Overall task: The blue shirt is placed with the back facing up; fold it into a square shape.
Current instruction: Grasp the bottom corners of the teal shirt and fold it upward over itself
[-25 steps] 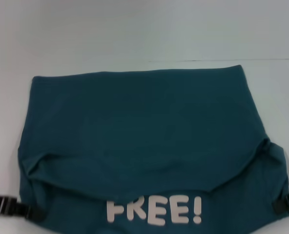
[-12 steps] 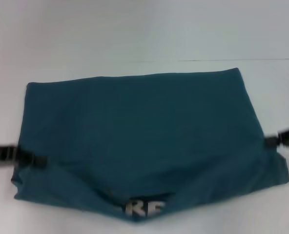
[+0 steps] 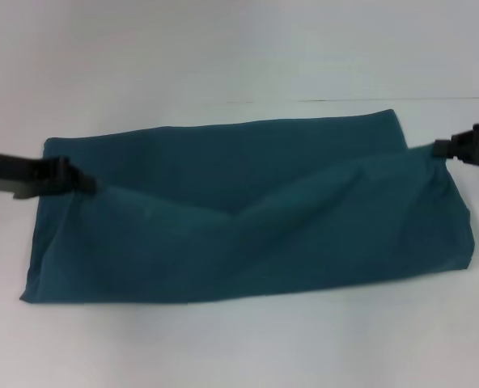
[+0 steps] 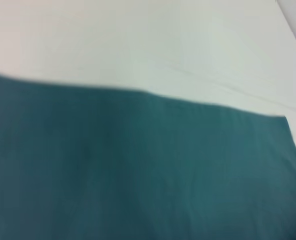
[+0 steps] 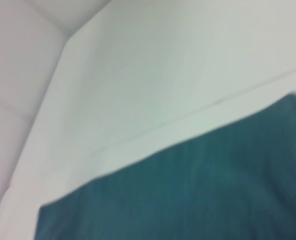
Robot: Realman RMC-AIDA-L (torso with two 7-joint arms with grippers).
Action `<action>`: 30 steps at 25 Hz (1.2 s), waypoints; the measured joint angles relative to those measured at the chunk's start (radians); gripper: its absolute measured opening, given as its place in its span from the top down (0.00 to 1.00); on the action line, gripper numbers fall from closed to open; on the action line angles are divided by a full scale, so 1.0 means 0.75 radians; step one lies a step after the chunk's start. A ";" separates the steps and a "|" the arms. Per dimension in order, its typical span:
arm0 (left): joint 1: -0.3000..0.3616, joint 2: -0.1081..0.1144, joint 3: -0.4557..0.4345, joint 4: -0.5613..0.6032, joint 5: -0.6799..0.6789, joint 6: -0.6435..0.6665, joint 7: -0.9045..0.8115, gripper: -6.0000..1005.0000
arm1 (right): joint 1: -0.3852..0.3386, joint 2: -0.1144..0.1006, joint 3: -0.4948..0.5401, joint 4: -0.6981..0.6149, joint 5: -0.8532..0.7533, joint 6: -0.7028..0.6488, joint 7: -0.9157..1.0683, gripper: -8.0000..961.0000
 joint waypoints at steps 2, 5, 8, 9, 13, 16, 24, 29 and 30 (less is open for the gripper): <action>-0.012 -0.006 0.046 -0.009 0.000 -0.091 -0.034 0.99 | 0.020 0.016 -0.006 0.015 0.000 0.106 -0.008 0.95; -0.020 -0.016 0.118 -0.020 0.000 -0.222 -0.083 0.99 | 0.052 0.039 -0.046 0.023 0.000 0.250 -0.014 0.95; -0.023 -0.036 0.149 -0.021 -0.003 -0.321 -0.097 0.99 | 0.081 0.067 -0.103 0.024 0.000 0.399 -0.016 0.95; -0.027 -0.046 0.151 -0.021 -0.003 -0.360 -0.098 0.99 | 0.089 0.080 -0.121 0.024 0.000 0.446 -0.016 0.95; -0.039 -0.065 0.160 -0.022 0.000 -0.450 -0.099 0.99 | 0.118 0.112 -0.148 0.027 0.003 0.593 -0.015 0.95; -0.047 -0.071 0.163 -0.023 -0.002 -0.503 -0.106 0.99 | 0.150 0.121 -0.150 0.031 0.005 0.658 -0.018 0.95; -0.078 -0.095 0.174 -0.070 0.001 -0.687 -0.117 0.99 | 0.240 0.135 -0.255 0.141 0.004 0.935 -0.020 0.94; -0.083 -0.126 0.203 -0.075 0.001 -0.779 -0.122 0.99 | 0.276 0.155 -0.350 0.194 0.001 1.098 -0.019 0.94; -0.083 -0.127 0.203 -0.074 0.001 -0.783 -0.123 0.99 | 0.282 0.158 -0.366 0.195 0.001 1.117 -0.018 0.94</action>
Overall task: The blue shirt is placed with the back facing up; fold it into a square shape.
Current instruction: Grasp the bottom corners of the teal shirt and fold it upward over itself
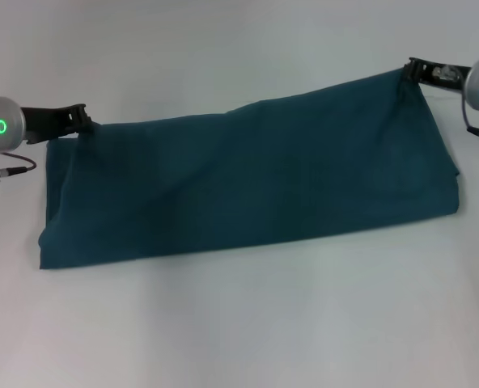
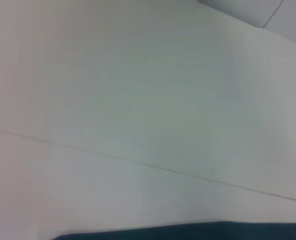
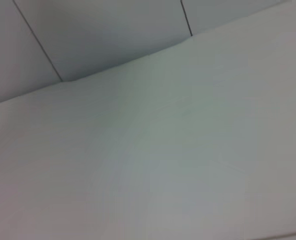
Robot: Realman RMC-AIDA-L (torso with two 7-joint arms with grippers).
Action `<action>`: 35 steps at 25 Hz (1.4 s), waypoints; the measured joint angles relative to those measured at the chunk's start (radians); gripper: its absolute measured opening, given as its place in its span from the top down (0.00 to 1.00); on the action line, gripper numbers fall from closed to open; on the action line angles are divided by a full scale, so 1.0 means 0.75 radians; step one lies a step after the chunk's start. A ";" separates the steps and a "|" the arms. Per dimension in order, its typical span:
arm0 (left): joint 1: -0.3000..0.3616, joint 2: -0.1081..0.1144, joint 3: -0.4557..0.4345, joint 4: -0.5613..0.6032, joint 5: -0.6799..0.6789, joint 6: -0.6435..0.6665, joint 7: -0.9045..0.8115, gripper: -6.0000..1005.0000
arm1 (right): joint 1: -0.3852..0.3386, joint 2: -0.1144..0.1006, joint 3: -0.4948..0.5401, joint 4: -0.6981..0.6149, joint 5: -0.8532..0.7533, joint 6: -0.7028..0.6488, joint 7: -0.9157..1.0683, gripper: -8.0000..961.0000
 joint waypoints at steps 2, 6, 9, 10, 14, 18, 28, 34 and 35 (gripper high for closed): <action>-0.002 -0.001 0.001 0.003 0.000 -0.008 -0.006 0.99 | 0.014 0.002 -0.020 0.001 -0.002 0.027 0.006 0.94; -0.002 -0.002 -0.008 0.006 -0.004 -0.012 -0.009 0.99 | 0.035 0.002 -0.025 0.003 -0.004 0.045 0.007 0.94; 0.004 -0.002 -0.009 0.007 -0.010 -0.026 -0.010 0.99 | 0.039 0.002 -0.025 0.013 -0.004 0.057 0.002 0.94; 0.004 -0.002 -0.009 0.008 -0.011 -0.030 -0.010 0.99 | 0.039 0.001 -0.025 0.017 -0.004 0.062 0.002 0.94; 0.006 -0.002 -0.011 0.009 -0.012 -0.045 -0.017 0.99 | 0.039 -0.004 -0.026 0.035 -0.003 0.069 0.004 0.94; 0.025 -0.003 -0.013 0.021 -0.013 -0.055 -0.044 0.99 | 0.043 -0.004 -0.029 0.040 -0.001 0.070 -0.004 0.94; 0.038 -0.014 -0.012 0.031 -0.025 -0.064 -0.033 0.98 | 0.052 -0.001 -0.051 0.050 0.004 0.071 0.000 0.94; 0.047 -0.007 -0.014 0.028 -0.082 -0.081 -0.037 0.93 | 0.032 -0.015 -0.048 0.043 0.017 0.068 -0.005 0.93; 0.049 -0.008 -0.014 0.029 -0.086 -0.084 -0.040 0.90 | 0.030 -0.018 -0.047 0.040 0.017 0.069 -0.007 0.93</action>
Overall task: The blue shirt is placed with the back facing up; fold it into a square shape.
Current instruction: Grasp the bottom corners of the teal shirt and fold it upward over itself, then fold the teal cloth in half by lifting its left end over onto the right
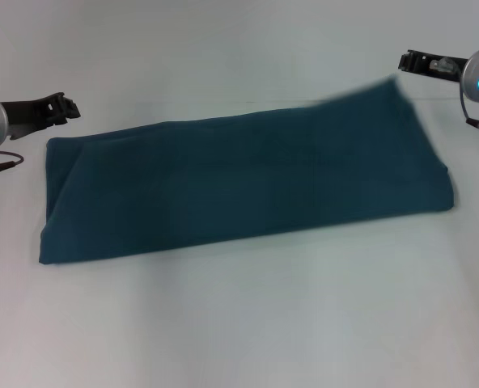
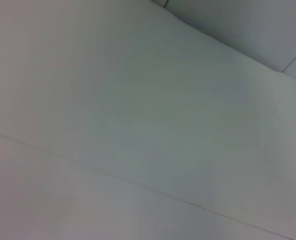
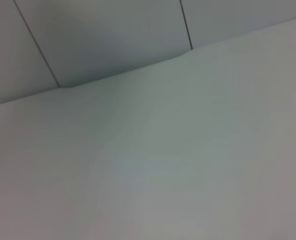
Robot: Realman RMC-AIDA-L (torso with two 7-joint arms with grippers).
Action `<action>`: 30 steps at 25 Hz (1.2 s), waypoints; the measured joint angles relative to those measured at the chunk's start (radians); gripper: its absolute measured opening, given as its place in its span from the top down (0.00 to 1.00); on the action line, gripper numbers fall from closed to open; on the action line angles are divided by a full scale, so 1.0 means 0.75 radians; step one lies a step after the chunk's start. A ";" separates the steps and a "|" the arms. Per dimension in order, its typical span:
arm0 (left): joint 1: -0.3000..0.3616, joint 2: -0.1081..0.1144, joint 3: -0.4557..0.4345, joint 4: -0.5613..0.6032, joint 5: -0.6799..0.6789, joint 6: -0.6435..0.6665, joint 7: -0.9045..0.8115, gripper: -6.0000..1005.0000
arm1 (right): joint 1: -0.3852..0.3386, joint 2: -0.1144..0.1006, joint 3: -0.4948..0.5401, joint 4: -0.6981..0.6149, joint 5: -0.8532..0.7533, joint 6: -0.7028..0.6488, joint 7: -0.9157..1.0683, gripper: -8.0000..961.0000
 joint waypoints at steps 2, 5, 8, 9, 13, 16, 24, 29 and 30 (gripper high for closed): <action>0.005 0.000 -0.004 0.001 -0.007 -0.002 -0.002 0.82 | -0.008 -0.009 0.005 -0.004 0.001 -0.003 0.005 0.93; 0.027 0.000 -0.029 0.014 -0.037 0.002 -0.004 0.70 | -0.027 -0.030 0.027 -0.008 0.005 -0.035 0.010 0.80; 0.064 -0.005 -0.036 0.044 -0.085 0.028 -0.003 0.58 | -0.065 -0.056 0.088 -0.015 0.006 -0.135 0.010 0.67; 0.090 -0.007 -0.033 0.064 -0.126 0.057 0.002 0.56 | -0.088 -0.066 0.121 -0.026 0.011 -0.209 0.009 0.63; 0.166 -0.010 -0.030 0.112 -0.252 0.187 0.051 0.49 | -0.217 -0.084 0.200 -0.129 0.173 -0.575 -0.058 0.47; 0.223 -0.008 -0.035 0.123 -0.373 0.298 0.134 0.43 | -0.356 -0.107 0.245 -0.170 0.422 -0.954 -0.183 0.43; 0.415 0.004 -0.281 0.110 -0.666 0.837 0.331 0.37 | -0.612 -0.139 0.342 -0.127 0.707 -1.392 -0.306 0.28; 0.487 0.004 -0.361 0.077 -0.657 0.953 0.292 0.37 | -0.661 -0.139 0.391 -0.101 0.707 -1.459 -0.313 0.13; 0.502 0.001 -0.365 0.074 -0.650 0.959 0.268 0.37 | -0.660 -0.140 0.393 -0.101 0.707 -1.481 -0.315 0.09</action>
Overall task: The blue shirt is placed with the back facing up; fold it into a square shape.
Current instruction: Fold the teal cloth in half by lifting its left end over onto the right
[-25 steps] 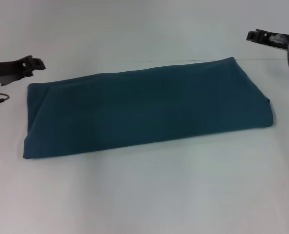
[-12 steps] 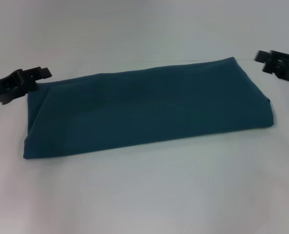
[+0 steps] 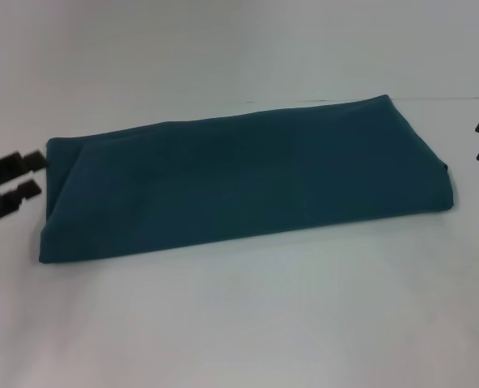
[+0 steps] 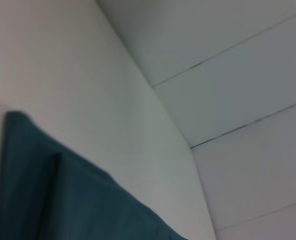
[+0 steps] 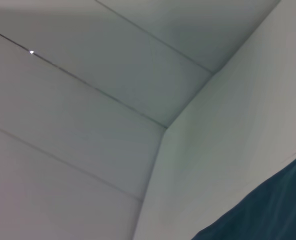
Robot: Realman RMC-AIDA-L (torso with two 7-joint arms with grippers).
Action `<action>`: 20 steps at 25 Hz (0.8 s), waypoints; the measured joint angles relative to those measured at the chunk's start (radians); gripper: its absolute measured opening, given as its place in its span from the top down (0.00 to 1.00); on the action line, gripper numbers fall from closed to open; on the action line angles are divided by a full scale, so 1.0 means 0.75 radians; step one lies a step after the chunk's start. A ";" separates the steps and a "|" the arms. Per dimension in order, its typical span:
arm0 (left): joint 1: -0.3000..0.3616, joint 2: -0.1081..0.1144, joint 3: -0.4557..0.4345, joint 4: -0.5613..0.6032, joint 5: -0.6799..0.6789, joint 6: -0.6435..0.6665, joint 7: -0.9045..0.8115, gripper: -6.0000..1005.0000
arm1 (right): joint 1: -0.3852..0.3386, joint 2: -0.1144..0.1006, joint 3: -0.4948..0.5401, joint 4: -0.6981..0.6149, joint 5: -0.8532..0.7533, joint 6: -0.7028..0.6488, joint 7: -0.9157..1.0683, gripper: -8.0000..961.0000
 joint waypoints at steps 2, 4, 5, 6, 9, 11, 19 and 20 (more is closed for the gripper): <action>0.020 -0.007 -0.002 -0.005 0.027 0.000 -0.049 0.37 | 0.007 0.000 -0.006 -0.004 -0.005 -0.031 0.000 0.02; 0.030 -0.012 -0.003 -0.016 0.060 -0.007 -0.094 0.37 | 0.023 0.000 -0.020 -0.004 -0.013 -0.044 0.000 0.02; 0.033 -0.015 -0.003 -0.024 0.069 -0.008 -0.111 0.37 | 0.032 0.000 -0.025 -0.003 -0.020 -0.046 0.000 0.02; 0.037 -0.019 -0.003 -0.033 0.077 -0.009 -0.131 0.37 | 0.041 0.000 -0.030 -0.002 -0.032 -0.047 0.000 0.02; 0.043 -0.030 -0.004 -0.049 0.079 -0.022 -0.171 0.37 | 0.067 0.000 -0.034 -0.001 -0.083 -0.046 0.002 0.02; 0.050 -0.035 -0.002 -0.057 0.084 -0.037 -0.197 0.37 | 0.078 0.001 -0.034 -0.004 -0.119 -0.040 0.001 0.02; 0.062 -0.035 -0.013 -0.051 0.117 -0.054 -0.280 0.37 | 0.101 -0.022 -0.035 -0.010 -0.167 -0.016 -0.005 0.02; 0.063 -0.035 -0.016 -0.050 0.123 -0.062 -0.292 0.37 | 0.102 -0.024 -0.035 -0.010 -0.170 -0.016 -0.005 0.02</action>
